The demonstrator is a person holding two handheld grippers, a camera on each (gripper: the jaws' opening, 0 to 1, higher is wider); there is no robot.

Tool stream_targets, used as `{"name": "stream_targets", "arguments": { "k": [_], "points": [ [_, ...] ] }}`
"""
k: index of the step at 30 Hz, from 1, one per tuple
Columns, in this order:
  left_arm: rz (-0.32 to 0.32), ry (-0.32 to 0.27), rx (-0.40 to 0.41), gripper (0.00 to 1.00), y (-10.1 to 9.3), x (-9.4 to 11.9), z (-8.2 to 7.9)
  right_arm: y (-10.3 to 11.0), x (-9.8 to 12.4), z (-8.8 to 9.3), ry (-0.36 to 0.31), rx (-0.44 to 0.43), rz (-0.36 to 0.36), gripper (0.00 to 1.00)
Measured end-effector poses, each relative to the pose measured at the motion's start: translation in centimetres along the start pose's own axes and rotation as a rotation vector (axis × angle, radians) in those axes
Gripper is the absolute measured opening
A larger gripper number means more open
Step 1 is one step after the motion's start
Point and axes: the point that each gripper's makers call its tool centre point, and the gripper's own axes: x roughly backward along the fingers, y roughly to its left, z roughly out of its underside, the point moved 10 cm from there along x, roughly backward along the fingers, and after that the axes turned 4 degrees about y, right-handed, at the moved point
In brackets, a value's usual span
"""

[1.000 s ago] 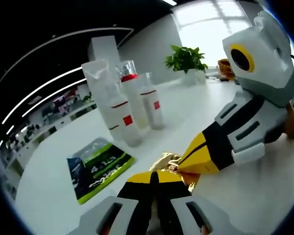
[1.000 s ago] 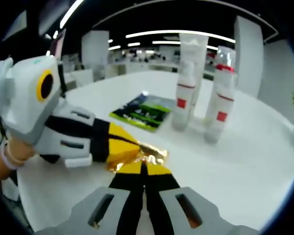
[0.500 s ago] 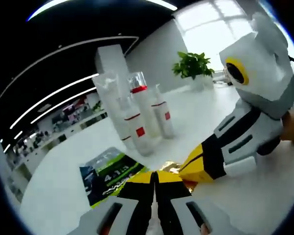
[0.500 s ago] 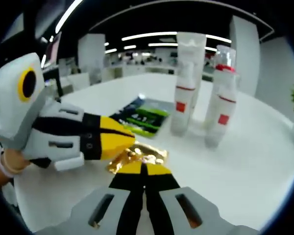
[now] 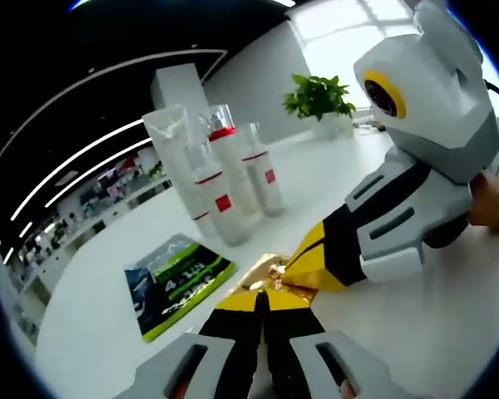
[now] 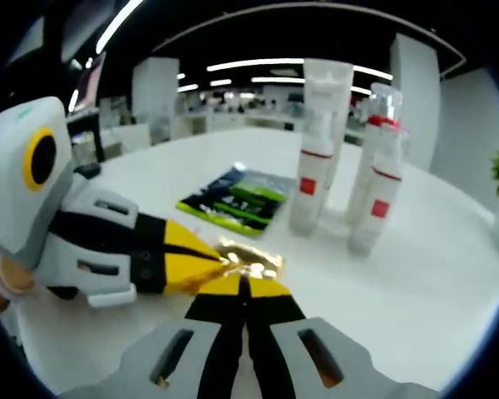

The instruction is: Arrange the skincare products in the storage area until every visible bottle or jar stands upright without overlapping.

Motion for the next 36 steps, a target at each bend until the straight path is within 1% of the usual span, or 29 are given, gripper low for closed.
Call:
{"name": "stream_targets", "arguments": {
  "k": [4, 7, 9, 11, 13, 16, 21, 25, 29, 33, 36],
  "points": [
    [0.000, -0.002, 0.008, 0.01, 0.1, -0.1, 0.1, 0.0, 0.0, 0.0, -0.005, 0.014, -0.002, 0.00],
    [0.002, -0.005, 0.017, 0.01, 0.1, 0.0, 0.1, 0.0, 0.2, -0.2, -0.007, 0.045, 0.000, 0.00],
    [0.004, -0.007, 0.022, 0.01, 0.1, -0.1, 0.2, 0.0, 0.7, -0.3, -0.037, 0.052, 0.004, 0.00],
    [0.007, -0.010, 0.030, 0.01, 0.2, -0.1, 0.2, 0.1, 1.3, -0.1, -0.049, 0.050, -0.003, 0.00],
    [0.010, -0.011, 0.038, 0.01, 0.2, 0.0, 0.2, 0.0, 1.4, 0.2, -0.014, 0.042, -0.016, 0.00],
    [0.013, -0.012, 0.044, 0.01, 0.2, 0.0, 0.2, -0.1, 1.2, 0.5, 0.019, 0.012, -0.045, 0.00],
    [0.017, -0.016, 0.054, 0.01, 0.3, 0.0, 0.3, -0.3, 0.9, 0.2, 0.020, -0.005, -0.045, 0.00],
    [0.031, -0.022, 0.076, 0.01, 0.4, 0.0, 0.4, -0.5, 0.7, 0.2, 0.012, -0.005, -0.030, 0.00],
    [0.034, -0.025, 0.081, 0.01, 0.4, 0.0, 0.5, -0.6, 0.7, 0.3, 0.005, -0.018, -0.032, 0.00],
    [0.026, -0.026, 0.075, 0.01, 0.3, 0.0, 0.5, -0.5, 0.7, 0.3, 0.001, -0.011, -0.033, 0.00],
    [0.031, -0.027, 0.089, 0.01, 0.4, -0.2, 0.5, -0.5, 0.6, 0.3, -0.003, -0.003, -0.034, 0.00]
  ]
}}
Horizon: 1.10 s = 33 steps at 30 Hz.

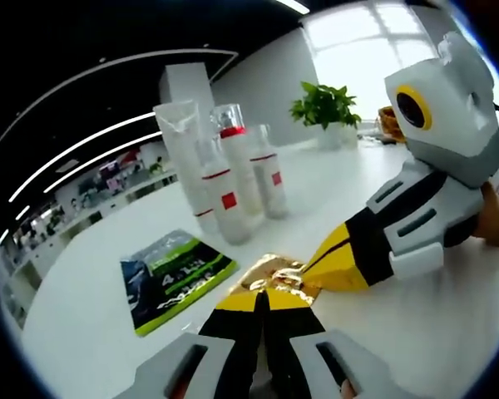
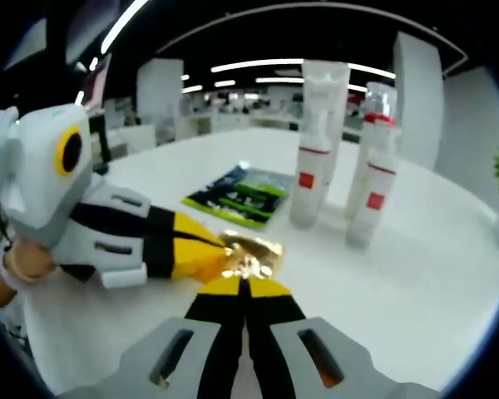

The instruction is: Arrange the skincare products in the storage area until every visible bottle or jar stands upright without overlapping.

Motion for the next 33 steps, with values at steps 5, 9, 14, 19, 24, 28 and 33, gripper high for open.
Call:
{"name": "stream_targets", "arguments": {
  "k": [5, 9, 14, 19, 24, 28, 33],
  "points": [
    [0.003, -0.001, 0.009, 0.01, -0.01, 0.01, 0.05, -0.02, 0.01, 0.05, -0.004, 0.002, -0.001, 0.00],
    [-0.002, -0.003, -0.004, 0.01, -0.08, 0.03, 0.07, -0.01, 0.02, 0.08, -0.005, 0.003, -0.001, 0.00],
    [0.000, -0.004, -0.003, 0.01, 0.15, -0.11, -0.01, 0.05, -0.01, 0.08, -0.009, 0.021, 0.015, 0.00],
    [-0.004, -0.006, -0.012, 0.01, 0.15, -0.10, -0.02, 0.04, 0.02, 0.10, -0.011, 0.022, 0.014, 0.00],
    [-0.006, -0.007, -0.007, 0.02, 0.19, -0.06, -0.01, 0.14, 0.04, 0.16, -0.016, 0.040, 0.019, 0.00],
    [-0.016, -0.006, -0.009, 0.02, 0.21, 0.00, 0.00, 0.18, 0.06, 0.16, -0.017, 0.049, 0.019, 0.00],
    [-0.024, -0.004, -0.005, 0.02, 0.27, 0.07, 0.02, 0.25, 0.12, 0.18, -0.018, 0.054, 0.015, 0.00]
  ]
}}
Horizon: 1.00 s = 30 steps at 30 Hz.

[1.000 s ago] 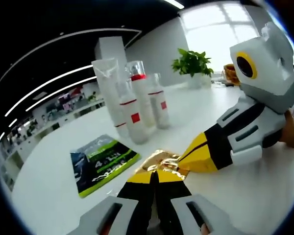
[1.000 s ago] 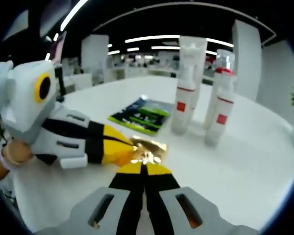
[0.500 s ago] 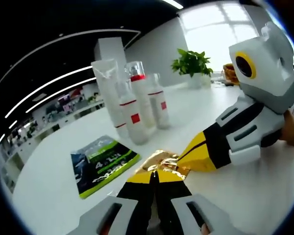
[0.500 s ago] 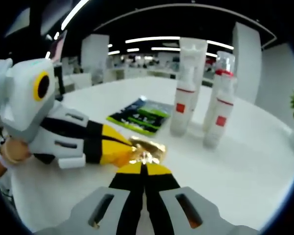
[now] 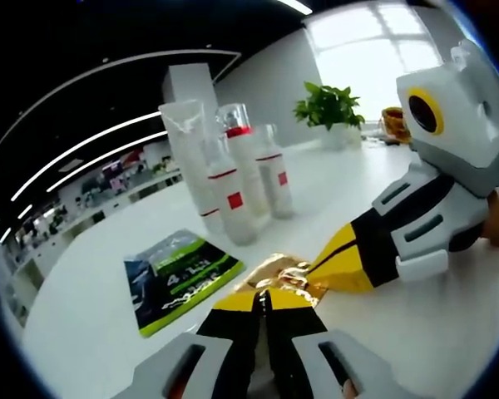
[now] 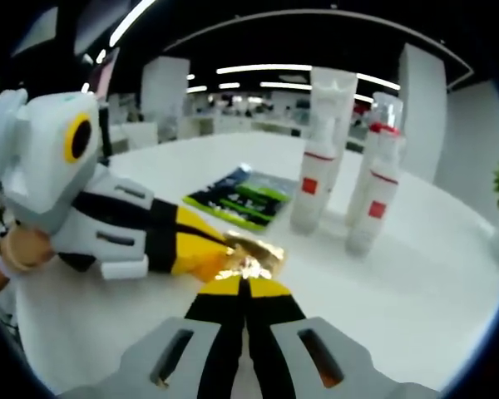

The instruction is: Arrange the skincare products in the storage area until every visible bottle or jar stands upright without overlapping.

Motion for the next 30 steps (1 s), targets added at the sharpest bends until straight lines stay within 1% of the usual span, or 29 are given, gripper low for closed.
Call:
{"name": "stream_targets", "arguments": {
  "k": [17, 18, 19, 20, 21, 22, 23, 24, 25, 28, 30],
  "points": [
    [-0.011, 0.003, 0.000, 0.02, 0.1, 0.1, 0.0, 0.0, -0.1, -0.1, 0.000, 0.003, -0.009, 0.00],
    [-0.013, 0.003, 0.001, 0.03, 0.1, 0.1, 0.0, 0.0, -0.1, -0.1, 0.001, 0.006, -0.008, 0.00],
    [-0.015, 0.003, 0.001, 0.03, 0.2, 0.1, 0.0, -0.1, 0.1, -0.2, 0.013, 0.032, 0.012, 0.00],
    [-0.023, 0.004, 0.001, 0.03, 0.2, 0.3, -0.1, -0.2, 0.4, -0.5, -0.003, 0.045, 0.027, 0.00],
    [-0.034, -0.001, -0.003, 0.03, 0.3, 0.5, -0.1, -0.2, 0.5, -0.8, -0.040, 0.047, 0.031, 0.00],
    [-0.048, -0.042, -0.003, 0.03, 0.4, 0.8, -0.4, -0.1, 0.9, -1.2, -0.097, 0.028, 0.017, 0.00],
    [-0.051, -0.080, 0.005, 0.03, 0.4, 1.0, -0.7, -0.1, 1.2, -1.3, -0.112, 0.019, 0.008, 0.00],
    [-0.050, -0.097, 0.012, 0.03, 0.4, 1.2, -0.9, -0.2, 1.4, -1.3, -0.114, 0.018, 0.007, 0.00],
    [-0.057, -0.128, 0.026, 0.03, 0.5, 1.6, -1.1, -0.3, 1.6, -1.5, -0.136, 0.008, 0.010, 0.00],
    [-0.072, -0.193, 0.034, 0.03, 0.8, 2.1, -1.5, -0.4, 2.1, -1.8, -0.199, 0.001, 0.014, 0.00],
    [-0.103, -0.254, 0.032, 0.03, 1.1, 2.6, -2.0, -0.4, 2.5, -2.2, -0.251, 0.009, 0.027, 0.00]
  ]
}}
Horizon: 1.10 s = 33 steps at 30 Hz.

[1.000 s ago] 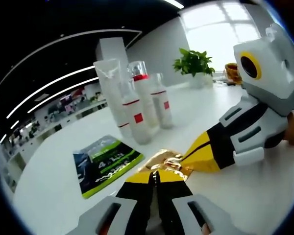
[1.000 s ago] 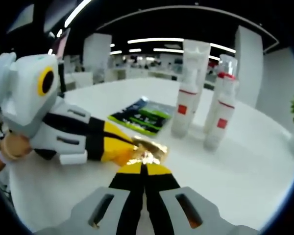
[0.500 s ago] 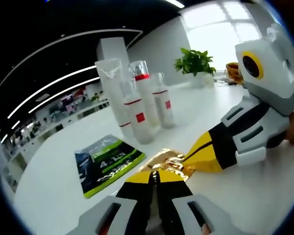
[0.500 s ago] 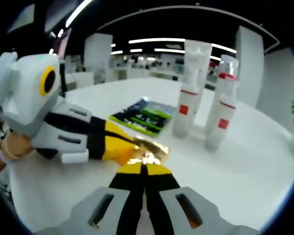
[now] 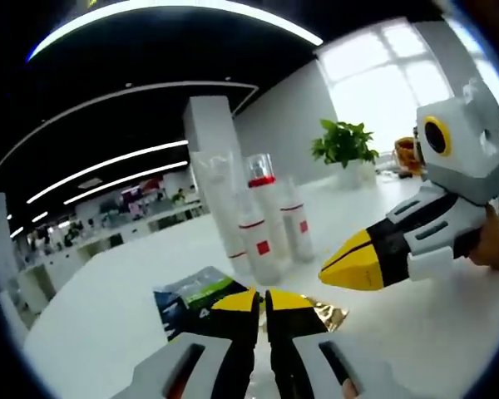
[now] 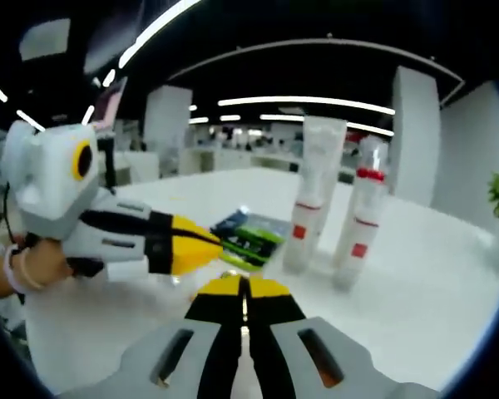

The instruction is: Arrange the skincare products in the storage area until every visible bottle or jar stands upright without overlapping.

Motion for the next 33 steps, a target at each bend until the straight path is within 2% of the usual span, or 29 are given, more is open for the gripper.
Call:
{"name": "stream_targets", "arguments": {
  "k": [4, 6, 7, 9, 11, 13, 15, 17, 19, 21, 22, 23, 25, 27, 30, 33],
  "points": [
    [-0.044, -0.136, 0.005, 0.03, 0.5, 1.1, -1.1, 0.0, 0.8, -0.8, -0.108, 0.012, 0.018, 0.00],
    [-0.049, -0.172, 0.015, 0.03, 0.7, 1.5, -1.2, -0.2, 1.0, -0.8, -0.118, 0.006, 0.018, 0.00],
    [-0.046, -0.169, 0.016, 0.03, 0.7, 1.4, -1.2, -0.2, 0.8, -0.8, -0.111, -0.005, 0.007, 0.00],
    [-0.033, -0.110, 0.020, 0.03, 0.7, 0.9, -0.7, -0.2, 0.5, -0.5, -0.068, -0.040, -0.026, 0.00],
    [-0.026, -0.082, 0.007, 0.04, 0.6, 0.4, -0.4, -0.1, 0.2, -0.3, -0.059, -0.081, -0.070, 0.00],
    [-0.025, -0.074, 0.005, 0.09, 0.6, 0.3, -0.4, -0.1, -0.5, 0.3, -0.036, -0.109, -0.143, 0.00],
    [-0.003, -0.071, 0.036, 0.16, 0.6, 0.1, -0.3, -0.3, -0.7, 0.4, -0.023, -0.118, -0.146, 0.00],
    [0.026, -0.074, 0.090, 0.21, 0.8, 0.1, -0.2, -0.3, -0.5, 0.3, -0.042, -0.120, -0.150, 0.00],
    [0.078, -0.062, 0.179, 0.25, 0.9, 0.0, 0.0, -0.3, -0.4, 0.2, -0.079, -0.099, -0.153, 0.04],
    [0.149, -0.038, 0.266, 0.29, 1.0, -0.2, 0.3, -0.4, -0.2, 0.1, -0.102, -0.076, -0.152, 0.15],
    [0.163, -0.007, 0.293, 0.32, 1.1, -0.4, 0.6, -0.4, -0.1, 0.0, -0.126, -0.059, -0.149, 0.20],
    [0.165, 0.020, 0.301, 0.34, 1.1, -0.5, 0.8, -0.5, -0.1, 0.0, -0.137, -0.050, -0.144, 0.24],
    [0.151, 0.039, 0.291, 0.39, 1.3, -0.8, 1.1, -0.7, 0.0, -0.2, -0.150, -0.034, -0.122, 0.27],
    [0.115, 0.025, 0.266, 0.42, 1.4, -0.6, 1.1, -0.7, 0.0, -0.4, -0.191, 0.001, -0.104, 0.27],
    [0.061, -0.050, 0.243, 0.47, 1.9, 0.1, 0.7, -0.2, 0.0, -0.3, -0.186, 0.040, -0.130, 0.33],
    [0.043, -0.122, 0.260, 0.55, 2.5, 0.5, 0.2, 0.4, 0.2, -0.4, -0.201, 0.074, -0.146, 0.37]
  ]
}}
